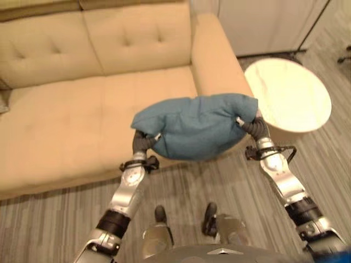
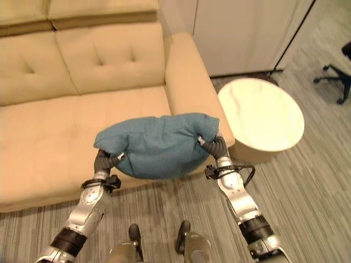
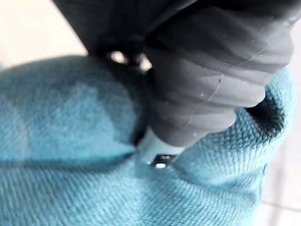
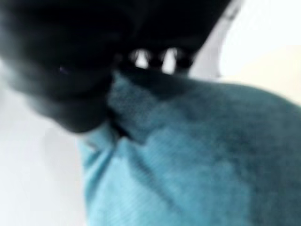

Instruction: Pick up all the scattered cushions and arrange them neatly on the sofa.

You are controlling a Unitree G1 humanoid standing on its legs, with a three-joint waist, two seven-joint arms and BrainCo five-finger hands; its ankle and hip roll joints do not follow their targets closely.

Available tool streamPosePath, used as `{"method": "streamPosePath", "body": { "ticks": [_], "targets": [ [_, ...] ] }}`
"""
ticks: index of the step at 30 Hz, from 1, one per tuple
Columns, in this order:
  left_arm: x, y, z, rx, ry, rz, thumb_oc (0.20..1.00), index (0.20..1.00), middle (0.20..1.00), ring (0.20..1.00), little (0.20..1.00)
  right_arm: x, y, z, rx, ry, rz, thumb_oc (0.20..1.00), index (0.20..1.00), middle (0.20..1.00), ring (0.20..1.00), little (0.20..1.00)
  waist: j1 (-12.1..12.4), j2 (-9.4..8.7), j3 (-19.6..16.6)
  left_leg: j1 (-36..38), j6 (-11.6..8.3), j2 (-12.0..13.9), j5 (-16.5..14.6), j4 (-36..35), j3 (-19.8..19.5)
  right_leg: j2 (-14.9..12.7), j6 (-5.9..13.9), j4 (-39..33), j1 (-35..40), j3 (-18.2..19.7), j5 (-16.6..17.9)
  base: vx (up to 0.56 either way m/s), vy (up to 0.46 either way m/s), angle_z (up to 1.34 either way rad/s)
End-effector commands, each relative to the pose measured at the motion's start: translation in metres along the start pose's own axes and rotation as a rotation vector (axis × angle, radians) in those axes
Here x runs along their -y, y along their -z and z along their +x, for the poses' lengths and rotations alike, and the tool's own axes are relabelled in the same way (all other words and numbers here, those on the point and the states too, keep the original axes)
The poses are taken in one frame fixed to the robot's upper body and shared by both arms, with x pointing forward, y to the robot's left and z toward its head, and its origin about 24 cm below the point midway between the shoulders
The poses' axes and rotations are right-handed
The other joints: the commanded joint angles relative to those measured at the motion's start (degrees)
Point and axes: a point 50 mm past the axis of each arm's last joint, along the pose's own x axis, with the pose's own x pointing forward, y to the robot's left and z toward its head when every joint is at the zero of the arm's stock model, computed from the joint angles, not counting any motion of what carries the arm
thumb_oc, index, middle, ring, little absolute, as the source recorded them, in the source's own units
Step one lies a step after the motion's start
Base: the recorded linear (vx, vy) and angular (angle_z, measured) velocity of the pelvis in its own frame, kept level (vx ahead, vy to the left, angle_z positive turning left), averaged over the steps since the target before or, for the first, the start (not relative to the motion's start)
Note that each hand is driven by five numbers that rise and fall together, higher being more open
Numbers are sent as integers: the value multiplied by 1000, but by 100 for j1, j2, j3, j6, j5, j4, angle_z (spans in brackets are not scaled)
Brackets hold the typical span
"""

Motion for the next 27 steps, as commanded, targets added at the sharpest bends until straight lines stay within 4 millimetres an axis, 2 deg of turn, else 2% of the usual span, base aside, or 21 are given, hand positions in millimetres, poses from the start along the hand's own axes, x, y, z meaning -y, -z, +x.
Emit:
{"method": "streamPosePath", "body": {
  "ticks": [1,3,4,5,6,10,11,12,13,14,15,18,19,20,21,23,25,26,27],
  "targets": [
    [23,-33,3,173,135,-14,200,200,200,200,200,6,-36,4,211,10,24,200,200,200,200,200,-3,-128,-505,-224,-476,401,475,87,441,-5,598,-762,303,139,217,63,19,12],
    [21,-24,0,133,135,-4,200,200,200,200,200,16,-28,-3,175,41,1,200,200,200,200,200,-7,-205,-515,-246,-425,396,362,299,620,-61,609,-948,581,-92,268,40,95,32],
    [23,-19,-1,109,147,-4,200,200,200,200,200,21,-23,-7,151,62,-4,200,200,200,200,200,-69,-199,-525,-191,-352,495,333,347,1038,-130,617,-938,660,-282,273,14,113,55],
    [23,-19,-1,108,147,-4,200,200,200,200,200,21,-23,-7,151,62,-5,200,200,200,200,200,-65,-200,-524,-186,-351,493,334,343,1043,-132,618,-939,661,-278,274,105,205,84],
    [21,-15,-3,87,154,7,200,200,200,200,200,23,-19,-10,131,64,-18,200,200,200,200,200,-102,-172,-587,-29,-239,432,278,193,1222,-206,673,-893,698,-356,295,135,182,69],
    [23,-13,-4,76,169,15,200,200,200,200,200,22,-16,-11,115,71,-9,200,200,200,200,200,-93,-194,-628,79,-107,228,164,39,1222,-404,784,-769,687,-315,352,104,183,23],
    [24,-16,-4,90,174,15,200,200,200,200,200,21,-18,-9,125,74,1,200,200,200,200,200,-56,-228,-617,66,-8,63,25,56,1139,-559,883,-701,652,-205,410,91,247,7],
    [24,-16,-4,90,174,15,200,200,200,200,200,21,-18,-8,125,74,2,200,200,200,200,200,-53,-231,-616,67,-5,59,23,56,1143,-564,886,-697,649,-202,409,83,224,2],
    [24,-16,-4,91,176,17,200,200,200,200,200,21,-18,-8,123,74,3,200,200,200,200,200,-48,-240,-629,90,39,-1,-19,37,1123,-608,911,-662,634,-169,430,83,214,3],
    [25,-16,-3,93,183,27,200,200,200,200,200,20,-18,-7,124,71,7,200,200,200,200,200,-27,-259,-650,166,143,-167,-130,-50,1098,-749,995,-513,574,-54,502,83,214,0],
    [25,-16,-3,93,183,27,200,200,200,200,200,20,-18,-7,124,71,7,200,200,200,200,200,-23,-262,-650,170,146,-173,-129,-55,1103,-756,998,-505,569,-48,499,85,253,-1],
    [23,-20,-1,107,183,32,200,200,200,200,200,19,-25,0,151,62,3,200,200,200,200,200,4,-277,-594,238,310,-365,-176,-221,1116,-1027,1152,163,239,224,833,40,204,1],
    [23,-20,-1,108,185,38,200,200,200,200,200,18,-26,1,156,65,13,200,200,200,200,200,10,-276,-580,258,340,-402,-183,-264,1106,-1043,1175,332,164,306,854,70,235,-15],
    [26,-17,0,94,202,51,200,200,200,200,200,16,-24,0,150,59,30,200,200,200,200,200,-81,-262,-524,336,378,-456,-159,-389,973,-652,1087,639,-141,818,671,61,167,-9],
    [26,-17,0,94,202,50,200,200,200,200,200,16,-24,0,150,59,30,200,200,200,200,200,-72,-264,-526,339,376,-458,-160,-393,983,-655,1086,657,-155,830,660,71,167,-3],
    [27,-11,-2,74,217,52,200,200,200,200,200,20,-21,-2,136,56,30,200,200,200,200,200,-181,-238,-541,460,396,-639,-151,-598,813,-80,966,346,-399,1329,423,120,119,24],
    [27,-9,-3,67,223,54,200,200,200,200,200,21,-21,-2,138,56,32,200,200,200,200,200,-197,-240,-566,464,388,-679,-136,-645,760,18,928,137,-435,1321,479,144,41,28],
    [31,-6,-4,59,241,53,200,200,200,200,200,25,-20,-4,136,69,37,200,200,200,200,200,-246,-279,-566,555,367,-823,-153,-764,610,210,957,-394,-538,1312,678,165,11,24],
    [31,-6,-4,58,241,53,200,200,200,200,200,25,-20,-4,136,69,37,200,200,200,200,200,-253,-273,-567,556,366,-819,-152,-768,601,214,958,-407,-529,1302,683,191,-28,30]
  ]
}}
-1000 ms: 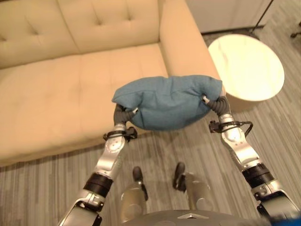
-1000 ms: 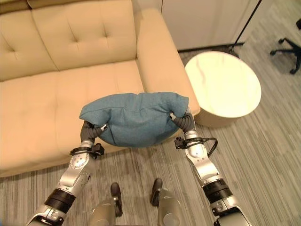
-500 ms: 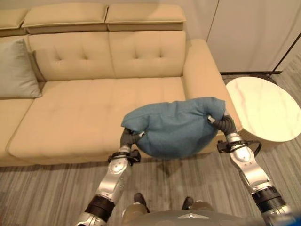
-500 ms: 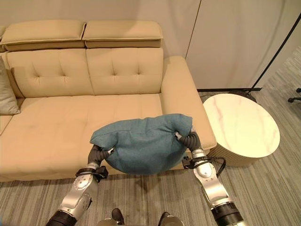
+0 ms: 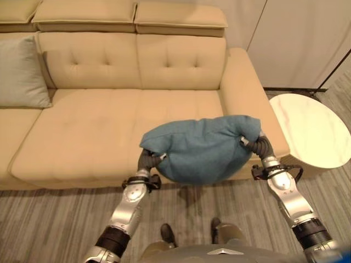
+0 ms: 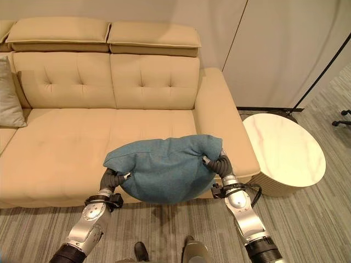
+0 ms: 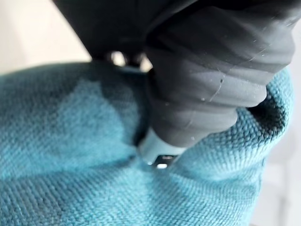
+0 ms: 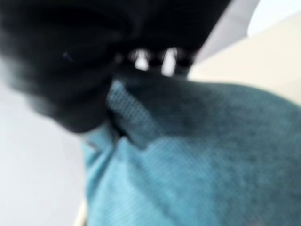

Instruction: Pick up all the scattered cushions and arrange them neatly on the sofa.

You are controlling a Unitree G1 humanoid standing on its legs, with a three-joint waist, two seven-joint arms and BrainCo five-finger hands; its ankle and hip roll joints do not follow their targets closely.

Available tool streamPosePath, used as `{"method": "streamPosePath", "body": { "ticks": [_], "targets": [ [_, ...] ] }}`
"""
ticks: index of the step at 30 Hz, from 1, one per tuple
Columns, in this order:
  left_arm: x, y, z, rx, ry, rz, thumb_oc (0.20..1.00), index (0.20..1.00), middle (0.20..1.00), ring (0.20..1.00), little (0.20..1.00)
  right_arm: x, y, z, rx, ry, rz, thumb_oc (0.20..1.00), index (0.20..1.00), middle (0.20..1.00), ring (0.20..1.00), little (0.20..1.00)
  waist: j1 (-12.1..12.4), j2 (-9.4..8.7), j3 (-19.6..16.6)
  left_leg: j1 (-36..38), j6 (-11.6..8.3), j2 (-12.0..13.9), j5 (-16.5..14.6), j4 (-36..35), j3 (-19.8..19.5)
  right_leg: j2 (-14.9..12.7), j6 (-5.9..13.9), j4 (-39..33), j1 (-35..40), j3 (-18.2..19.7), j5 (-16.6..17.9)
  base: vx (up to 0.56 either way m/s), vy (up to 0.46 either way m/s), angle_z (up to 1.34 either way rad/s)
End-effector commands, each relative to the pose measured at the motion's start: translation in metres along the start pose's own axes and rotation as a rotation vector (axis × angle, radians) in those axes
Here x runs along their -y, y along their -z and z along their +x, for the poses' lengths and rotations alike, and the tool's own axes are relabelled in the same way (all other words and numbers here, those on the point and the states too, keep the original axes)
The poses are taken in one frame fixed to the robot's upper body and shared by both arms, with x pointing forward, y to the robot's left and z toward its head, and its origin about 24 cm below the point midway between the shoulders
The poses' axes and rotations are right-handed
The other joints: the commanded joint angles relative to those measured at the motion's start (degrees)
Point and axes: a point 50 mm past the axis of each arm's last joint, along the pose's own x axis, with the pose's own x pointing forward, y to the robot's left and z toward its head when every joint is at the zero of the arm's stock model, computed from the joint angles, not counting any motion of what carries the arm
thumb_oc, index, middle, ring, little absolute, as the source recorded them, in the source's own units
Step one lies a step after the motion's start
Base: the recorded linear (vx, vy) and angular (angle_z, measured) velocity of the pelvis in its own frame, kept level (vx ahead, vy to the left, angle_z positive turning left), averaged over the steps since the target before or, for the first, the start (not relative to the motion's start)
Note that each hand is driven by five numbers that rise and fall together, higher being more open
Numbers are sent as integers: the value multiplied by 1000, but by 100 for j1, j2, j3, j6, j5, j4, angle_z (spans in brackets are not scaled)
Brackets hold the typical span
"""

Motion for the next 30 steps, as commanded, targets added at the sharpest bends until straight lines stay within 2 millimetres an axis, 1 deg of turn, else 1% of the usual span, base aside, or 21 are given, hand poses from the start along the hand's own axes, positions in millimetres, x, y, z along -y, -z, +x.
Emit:
{"method": "streamPosePath", "body": {
  "ticks": [1,4,6,7,8,9,10,11,12,13,14,15,17,18,19,21,24,25,27,29,30],
  "targets": [
    [26,-35,11,188,151,12,200,200,200,200,200,19,-50,17,268,79,59,200,200,200,200,200,-68,5,-201,160,-483,-14,-372,106,-533,319,362,-664,-15,-235,465,132,-45,31],
    [27,-34,11,185,166,20,200,200,200,200,200,21,-50,16,271,80,47,200,200,200,200,200,-97,-31,-210,226,-480,-137,-453,139,-637,249,357,-977,202,-404,554,124,-37,45],
    [29,-31,10,176,169,11,200,200,200,200,200,24,-48,14,263,82,35,200,200,200,200,200,-138,-21,-229,226,-522,-193,-548,265,-649,257,324,-1001,315,-353,566,179,-70,62],
    [33,-28,8,166,182,-4,200,200,200,200,200,29,-45,11,252,93,15,200,200,200,200,200,-221,1,-239,147,-615,-229,-829,803,-642,201,249,-1035,456,-401,534,224,-84,48],
    [34,-27,7,164,191,-7,200,200,200,200,200,32,-45,9,253,94,5,200,200,200,200,200,-261,5,-257,116,-680,-234,-940,1075,-591,181,203,-1041,567,-447,478,185,-61,56],
    [34,-27,7,163,191,-8,200,200,200,200,200,32,-45,9,252,94,4,200,200,200,200,200,-277,14,-253,92,-684,-218,-975,1138,-608,186,200,-1047,580,-467,476,176,-74,65],
    [38,-26,6,161,200,-25,200,200,200,200,200,39,-43,5,246,107,-11,200,200,200,200,200,-339,-24,-215,-156,-931,-27,-950,2013,-516,135,91,-1068,814,-558,382,146,-76,56],
    [37,-25,6,156,193,-34,200,200,200,200,200,42,-40,3,232,117,-9,200,200,200,200,200,-344,-72,-196,-312,-1036,117,-802,2419,-444,84,41,-1080,919,-578,322,174,-88,76],
    [36,-24,6,150,189,-33,200,200,200,200,200,44,-39,2,225,123,-6,200,200,200,200,200,-338,-104,-181,-503,-1101,266,-726,2757,-391,61,-10,-1096,1000,-617,268,104,-46,65],
    [36,-24,5,147,193,-28,200,200,200,200,200,45,-37,0,216,125,2,200,200,200,200,200,-317,-124,-192,-672,-1076,405,-760,2819,-328,42,-27,-1117,1061,-677,229,196,-26,56],
    [32,-25,5,151,186,-14,200,200,200,200,200,44,-36,-1,212,121,-6,200,200,200,200,200,-269,-146,-272,-785,-939,501,-828,2320,-300,34,22,-1178,1138,-690,182,239,11,19],
    [31,-26,5,152,185,-3,200,200,200,200,200,43,-36,-1,210,120,-9,200,200,200,200,200,-237,-119,-314,-755,-911,511,-696,1951,-328,64,47,-1191,1161,-658,158,275,53,8],
    [27,-28,6,162,167,0,200,200,200,200,200,41,-35,1,204,119,0,200,200,200,200,200,-110,-61,-334,-928,-951,641,-155,1271,-472,136,36,-1176,1261,-577,15,222,81,-9],
    [27,-30,6,168,164,-3,200,200,200,200,200,41,-34,1,204,120,3,200,200,200,200,200,-71,-70,-333,-994,-979,703,2,1081,-500,146,14,-1184,1346,-540,-55,232,79,-28],
    [26,-30,5,169,169,-6,200,200,200,200,200,42,-32,1,193,126,3,200,200,200,200,200,-83,-48,-353,-904,-975,727,44,892,-438,187,5,-1171,1400,-549,-101,155,45,-31],
    [28,-30,5,166,177,-10,200,200,200,200,200,44,-31,0,190,133,2,200,200,200,200,200,-111,-19,-379,-765,-967,721,84,732,-332,206,19,-1146,1439,-571,-134,178,76,-25],
    [28,-30,3,170,182,-11,200,200,200,200,200,43,-32,2,192,131,-2,200,200,200,200,200,-99,15,-442,-513,-873,534,4,636,-295,123,61,-999,1531,-444,-210,283,163,-20],
    [31,-33,4,179,199,-1,200,200,200,200,200,40,-35,5,203,121,-4,200,200,200,200,200,-87,31,-433,-375,-755,403,-138,639,-239,-15,134,-668,1523,-375,-249,271,239,-25],
    [31,-38,7,199,194,2,200,200,200,200,200,38,-43,11,230,112,-13,200,200,200,200,200,-73,47,-380,-210,-598,273,-264,577,-128,-211,283,24,1255,-277,-46,189,219,-39],
    [30,-42,9,213,195,13,200,200,200,200,200,35,-48,16,250,108,-6,200,200,200,200,200,-102,68,-304,-102,-463,216,-333,550,-58,-309,395,788,921,-148,203,109,135,-38],
    [30,-42,9,214,195,13,200,200,200,200,200,35,-48,16,251,108,-6,200,200,200,200,200,-91,75,-316,-123,-463,228,-319,549,-46,-295,388,777,896,-138,226,134,122,-19]
  ]
}}
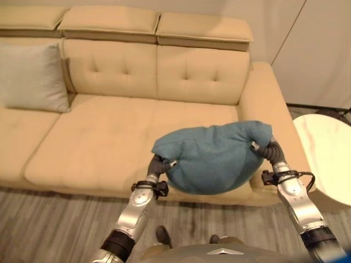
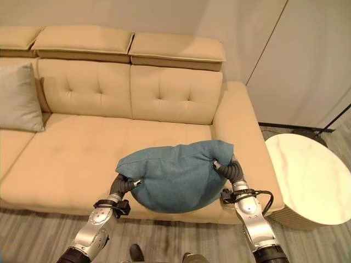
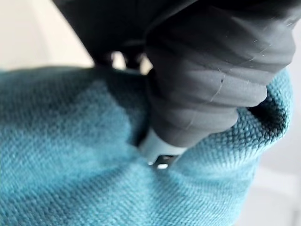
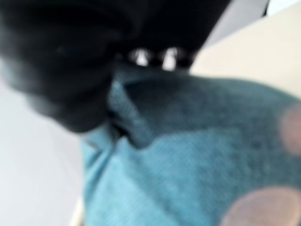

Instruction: Pick up all the scattered cushions and arrange them neatly on the sofa.

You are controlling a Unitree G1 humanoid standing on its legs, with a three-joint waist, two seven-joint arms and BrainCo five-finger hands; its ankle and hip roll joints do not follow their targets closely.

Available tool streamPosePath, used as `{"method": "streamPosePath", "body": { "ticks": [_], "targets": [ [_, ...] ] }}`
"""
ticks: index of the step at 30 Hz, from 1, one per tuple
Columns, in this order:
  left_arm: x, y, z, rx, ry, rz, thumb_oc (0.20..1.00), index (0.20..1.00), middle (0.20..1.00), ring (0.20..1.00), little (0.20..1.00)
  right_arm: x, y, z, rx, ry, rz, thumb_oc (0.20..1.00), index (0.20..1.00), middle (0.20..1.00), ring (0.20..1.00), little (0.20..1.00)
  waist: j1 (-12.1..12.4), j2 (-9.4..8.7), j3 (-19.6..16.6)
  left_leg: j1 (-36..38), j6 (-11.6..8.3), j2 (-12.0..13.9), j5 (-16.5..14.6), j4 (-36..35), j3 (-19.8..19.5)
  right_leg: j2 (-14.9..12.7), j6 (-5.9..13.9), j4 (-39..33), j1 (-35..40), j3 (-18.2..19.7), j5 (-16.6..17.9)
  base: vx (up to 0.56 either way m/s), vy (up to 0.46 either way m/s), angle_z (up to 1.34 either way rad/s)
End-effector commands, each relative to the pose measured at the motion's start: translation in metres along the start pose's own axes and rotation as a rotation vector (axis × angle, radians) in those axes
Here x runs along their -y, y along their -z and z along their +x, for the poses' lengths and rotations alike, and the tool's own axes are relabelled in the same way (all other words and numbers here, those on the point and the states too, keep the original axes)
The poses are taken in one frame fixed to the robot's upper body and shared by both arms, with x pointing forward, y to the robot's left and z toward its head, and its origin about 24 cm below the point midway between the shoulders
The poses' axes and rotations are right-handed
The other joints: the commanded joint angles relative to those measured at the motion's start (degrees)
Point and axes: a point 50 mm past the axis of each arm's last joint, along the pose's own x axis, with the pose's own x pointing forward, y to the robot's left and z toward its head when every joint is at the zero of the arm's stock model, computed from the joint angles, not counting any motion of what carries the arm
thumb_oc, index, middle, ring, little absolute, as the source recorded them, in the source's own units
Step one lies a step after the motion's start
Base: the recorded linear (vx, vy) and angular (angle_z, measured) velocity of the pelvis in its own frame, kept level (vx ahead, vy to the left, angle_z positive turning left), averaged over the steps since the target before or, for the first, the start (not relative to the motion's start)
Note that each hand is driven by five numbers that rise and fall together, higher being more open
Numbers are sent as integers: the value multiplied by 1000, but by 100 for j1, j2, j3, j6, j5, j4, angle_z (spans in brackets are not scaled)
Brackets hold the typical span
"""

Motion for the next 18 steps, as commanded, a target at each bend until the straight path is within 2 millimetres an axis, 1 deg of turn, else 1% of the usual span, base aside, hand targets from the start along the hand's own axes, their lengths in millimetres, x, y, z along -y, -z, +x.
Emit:
{"method": "streamPosePath", "body": {
  "ticks": [1,2,3,4,6,7,8,9,10,11,12,13,14,15,16,17,18],
  "targets": [
    [5,-51,9,259,57,41,200,200,200,200,200,6,-65,27,318,29,38,200,200,200,200,200,63,-128,-110,17,-254,97,-731,525,-16,27,422,288,-170,224,1021,130,97,-4],
    [4,-53,10,266,49,44,200,200,200,200,200,4,-66,29,323,20,43,200,200,200,200,200,58,-120,-95,105,-245,83,-775,487,32,3,402,355,-334,171,1045,198,111,-16],
    [1,-55,10,275,37,43,200,200,200,200,200,2,-69,30,333,7,40,200,200,200,200,200,56,-130,-61,199,-241,35,-829,465,38,-43,387,285,-449,69,984,228,50,-27],
    [0,-55,10,277,33,40,200,200,200,200,200,2,-71,32,338,3,38,200,200,200,200,200,52,-123,-81,274,-278,-3,-931,427,-6,-43,404,62,-499,5,865,242,10,-36],
    [-2,-59,10,294,18,26,200,200,200,200,200,1,-76,34,353,-10,42,200,200,200,200,200,40,-118,-76,384,-326,-5,-992,375,20,6,367,-511,-707,-327,925,185,-33,-30],
    [-2,-59,10,294,18,25,200,200,200,200,200,1,-76,34,353,-11,42,200,200,200,200,200,29,-102,-76,395,-332,9,-1007,368,6,21,372,-537,-679,-345,918,84,-64,-46],
    [-2,-60,10,301,15,19,200,200,200,200,200,1,-77,34,358,-14,40,200,200,200,200,200,1,-136,-48,420,-326,-10,-952,359,73,73,328,-872,-763,-527,1094,122,-79,-37],
    [-1,-60,12,302,14,16,200,200,200,200,200,2,-76,34,356,-12,45,200,200,200,200,200,-48,-154,-51,497,-351,-34,-970,288,47,172,360,-1200,-868,-572,1208,165,-117,-18],
    [-1,-61,13,306,13,16,200,200,200,200,200,3,-74,34,348,-10,45,200,200,200,200,200,-81,-180,-41,535,-371,-56,-983,252,8,213,406,-1386,-910,-527,1281,152,-78,-3],
    [-1,-61,13,307,13,16,200,200,200,200,200,3,-74,34,348,-10,45,200,200,200,200,200,-83,-176,-39,538,-371,-53,-982,250,5,217,406,-1399,-901,-532,1288,279,-171,9],
    [6,-59,14,301,41,21,200,200,200,200,200,10,-68,29,331,9,27,200,200,200,200,200,-122,-243,-74,587,-378,-188,-1149,316,-101,310,367,-1746,-687,-326,1358,266,-164,2],
    [8,-58,14,300,47,8,200,200,200,200,200,12,-65,27,320,13,21,200,200,200,200,200,-150,-237,-94,575,-401,-206,-1261,452,-110,299,332,-1730,-668,-322,1360,265,-164,5],
    [8,-58,14,300,47,8,200,200,200,200,200,12,-65,27,320,13,21,200,200,200,200,200,-153,-234,-99,564,-401,-202,-1270,468,-114,299,332,-1730,-669,-327,1359,185,-136,5],
    [14,-55,14,289,69,-6,200,200,200,200,200,20,-61,23,308,31,-2,200,200,200,200,200,-212,-225,-131,460,-549,-153,-1536,1121,-114,283,255,-1813,-518,-473,1299,141,-107,11],
    [14,-55,14,289,69,-6,200,200,200,200,200,20,-61,23,308,31,-2,200,200,200,200,200,-214,-224,-132,456,-549,-151,-1539,1126,-116,284,255,-1814,-518,-475,1300,260,-220,26],
    [17,-56,14,291,84,-16,200,200,200,200,200,29,-59,19,301,50,-23,200,200,200,200,200,-249,-283,-92,140,-779,135,-1566,2111,-65,239,159,-1903,-269,-580,1219,169,-158,37],
    [17,-55,13,289,81,-17,200,200,200,200,200,32,-59,19,300,59,-16,200,200,200,200,200,-224,-298,-72,20,-893,258,-1399,2454,-79,260,101,-1975,-141,-600,1166,221,-201,51]
  ]
}}
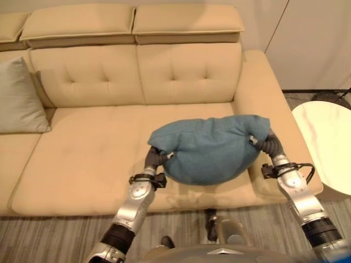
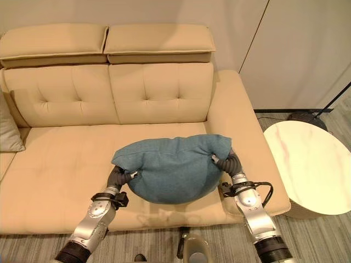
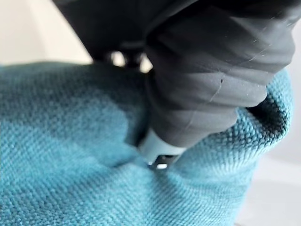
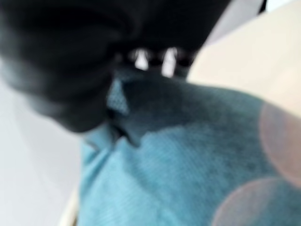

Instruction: Pick up all the scattered cushions and arrange them neatly on the sofa.

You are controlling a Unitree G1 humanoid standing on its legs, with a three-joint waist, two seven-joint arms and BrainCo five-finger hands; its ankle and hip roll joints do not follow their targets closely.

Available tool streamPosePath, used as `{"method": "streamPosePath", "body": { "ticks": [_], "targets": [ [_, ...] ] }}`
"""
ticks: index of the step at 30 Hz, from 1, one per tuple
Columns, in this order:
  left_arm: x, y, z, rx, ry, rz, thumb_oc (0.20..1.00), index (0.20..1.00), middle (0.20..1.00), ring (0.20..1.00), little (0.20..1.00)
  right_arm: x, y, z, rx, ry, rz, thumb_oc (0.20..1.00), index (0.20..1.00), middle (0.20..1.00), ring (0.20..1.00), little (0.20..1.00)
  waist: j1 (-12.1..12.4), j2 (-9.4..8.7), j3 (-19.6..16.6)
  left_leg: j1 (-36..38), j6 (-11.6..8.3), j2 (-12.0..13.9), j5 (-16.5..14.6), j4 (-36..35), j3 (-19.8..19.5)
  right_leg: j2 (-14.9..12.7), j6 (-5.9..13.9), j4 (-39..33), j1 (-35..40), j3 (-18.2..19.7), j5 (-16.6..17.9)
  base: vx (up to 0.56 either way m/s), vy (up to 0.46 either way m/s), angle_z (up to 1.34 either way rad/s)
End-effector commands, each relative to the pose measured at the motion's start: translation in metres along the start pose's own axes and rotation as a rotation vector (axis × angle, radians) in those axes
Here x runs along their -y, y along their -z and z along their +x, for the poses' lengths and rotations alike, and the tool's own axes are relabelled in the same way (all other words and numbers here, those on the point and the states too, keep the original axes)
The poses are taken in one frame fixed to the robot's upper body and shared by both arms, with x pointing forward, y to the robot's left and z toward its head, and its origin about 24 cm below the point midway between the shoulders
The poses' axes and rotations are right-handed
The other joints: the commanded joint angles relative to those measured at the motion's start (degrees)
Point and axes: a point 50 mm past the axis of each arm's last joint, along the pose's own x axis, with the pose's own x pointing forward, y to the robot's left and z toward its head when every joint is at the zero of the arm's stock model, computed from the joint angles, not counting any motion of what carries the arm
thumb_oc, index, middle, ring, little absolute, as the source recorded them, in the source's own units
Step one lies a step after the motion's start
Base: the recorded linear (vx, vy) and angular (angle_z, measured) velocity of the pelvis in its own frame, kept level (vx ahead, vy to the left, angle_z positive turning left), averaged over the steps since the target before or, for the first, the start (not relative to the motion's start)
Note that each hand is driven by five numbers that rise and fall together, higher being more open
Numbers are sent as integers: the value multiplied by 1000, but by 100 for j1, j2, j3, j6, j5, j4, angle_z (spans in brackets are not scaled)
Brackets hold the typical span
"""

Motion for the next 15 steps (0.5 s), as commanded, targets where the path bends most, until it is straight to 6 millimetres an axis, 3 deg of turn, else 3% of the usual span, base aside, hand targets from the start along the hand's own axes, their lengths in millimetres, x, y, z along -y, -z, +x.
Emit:
{"method": "streamPosePath", "body": {
  "ticks": [1,5,6,8,9,12,15],
  "targets": [
    [11,-44,8,237,89,16,200,200,200,200,200,22,-48,9,264,82,52,200,200,200,200,200,17,-331,-324,-412,-337,0,-757,1635,-141,-18,751,-508,612,125,-96,94,-89,34],
    [7,-44,6,238,76,31,200,200,200,200,200,18,-47,8,255,61,48,200,200,200,200,200,113,-447,-405,-756,-203,-1,-820,1283,-449,-37,741,-628,765,262,-177,186,-25,-18],
    [4,-47,5,251,60,37,200,200,200,200,200,15,-48,9,261,47,43,200,200,200,200,200,206,-424,-418,-763,-222,49,-556,722,-673,38,738,-642,828,435,-263,171,52,-34],
    [2,-48,6,257,51,37,200,200,200,200,200,13,-49,10,264,40,45,200,200,200,200,200,252,-404,-416,-760,-252,70,-397,429,-827,88,728,-651,856,535,-304,158,47,-56],
    [-2,-52,6,274,34,33,200,200,200,200,200,11,-51,12,269,35,47,200,200,200,200,200,310,-359,-441,-694,-281,105,-271,72,-1120,166,687,-661,917,717,-384,153,46,-63],
    [-1,-55,6,288,41,30,200,200,200,200,200,12,-52,12,271,33,42,200,200,200,200,200,283,-211,-561,-293,-293,56,-157,-424,-1024,224,692,-733,1074,764,-413,185,92,-56],
    [0,-67,7,338,32,11,200,200,200,200,200,10,-65,16,324,27,44,200,200,200,200,200,310,-92,-638,-26,-219,-69,-133,-745,-911,165,741,-830,1187,863,-342,148,134,-11]
  ]
}}
